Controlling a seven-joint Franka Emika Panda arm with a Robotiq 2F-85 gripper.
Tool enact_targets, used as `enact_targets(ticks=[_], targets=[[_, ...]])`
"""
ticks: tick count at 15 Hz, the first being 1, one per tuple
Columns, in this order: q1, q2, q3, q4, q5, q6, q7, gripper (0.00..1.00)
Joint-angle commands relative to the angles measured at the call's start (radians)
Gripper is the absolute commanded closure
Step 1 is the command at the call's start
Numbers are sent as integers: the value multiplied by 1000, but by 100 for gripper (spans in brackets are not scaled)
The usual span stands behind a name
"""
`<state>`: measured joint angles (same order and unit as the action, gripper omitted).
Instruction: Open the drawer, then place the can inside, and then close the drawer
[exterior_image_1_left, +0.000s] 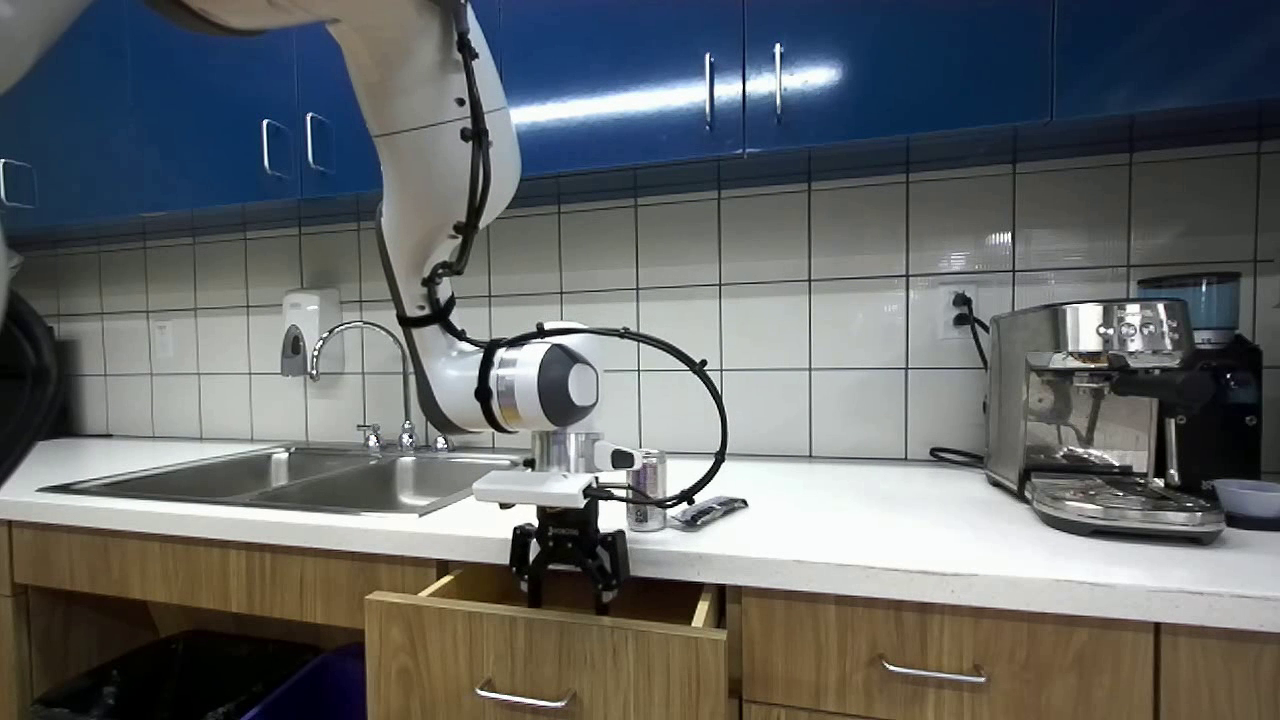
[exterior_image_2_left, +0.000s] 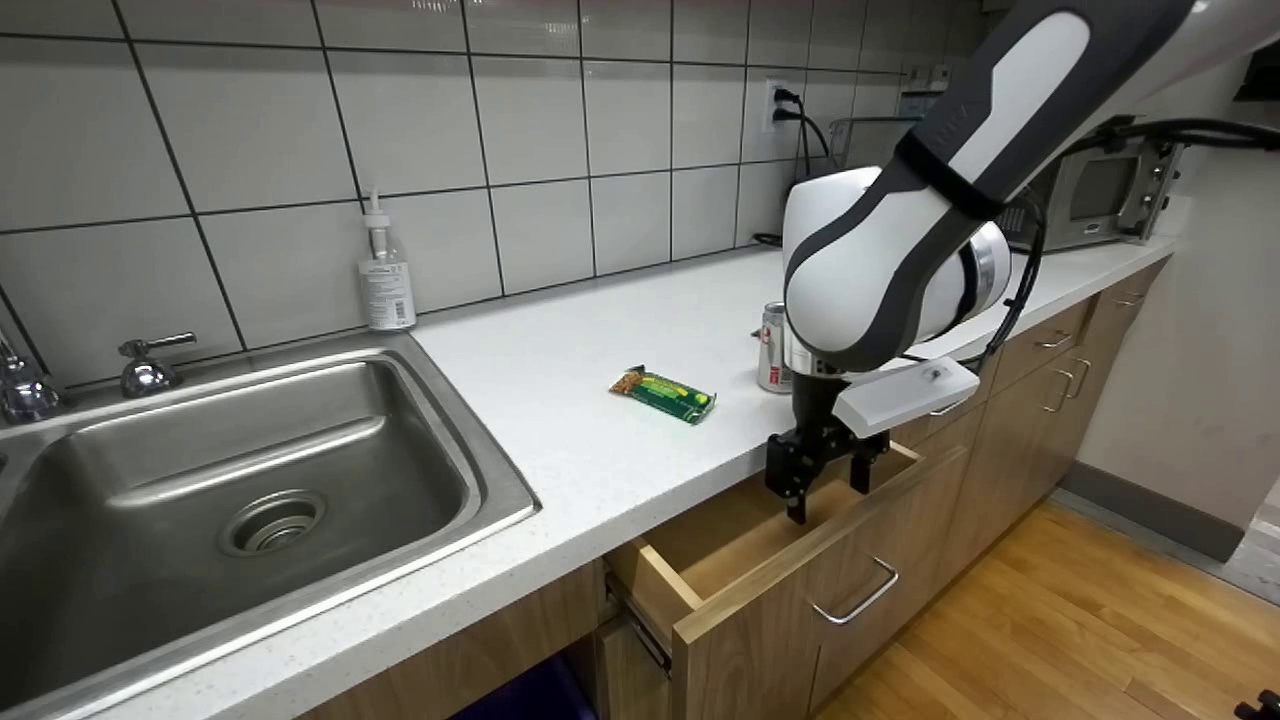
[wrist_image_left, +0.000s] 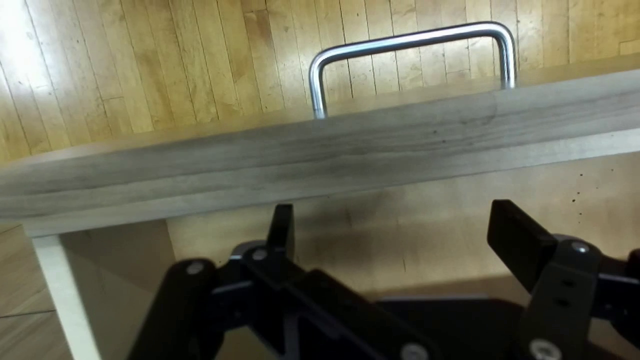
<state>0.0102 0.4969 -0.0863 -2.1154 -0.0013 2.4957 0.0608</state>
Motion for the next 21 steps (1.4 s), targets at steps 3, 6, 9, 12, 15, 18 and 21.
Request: enact_targets(ticks=[3, 6, 9, 12, 15, 18, 21], targets=[[-15, -10, 18, -23, -14, -1, -32, 0], [-14, -15, 18, -34, -16, 3, -37, 0], [-11, -20, 19, -48, -18, 8, -43, 0], [-11, -24, 22, -62, -15, 12, -48, 0], [-11, -27, 25, -74, -12, 15, -47, 0], [-9, -30, 28, -90, -9, 15, -43, 0], [-7, -38, 31, -109, -7, 16, -38, 0]])
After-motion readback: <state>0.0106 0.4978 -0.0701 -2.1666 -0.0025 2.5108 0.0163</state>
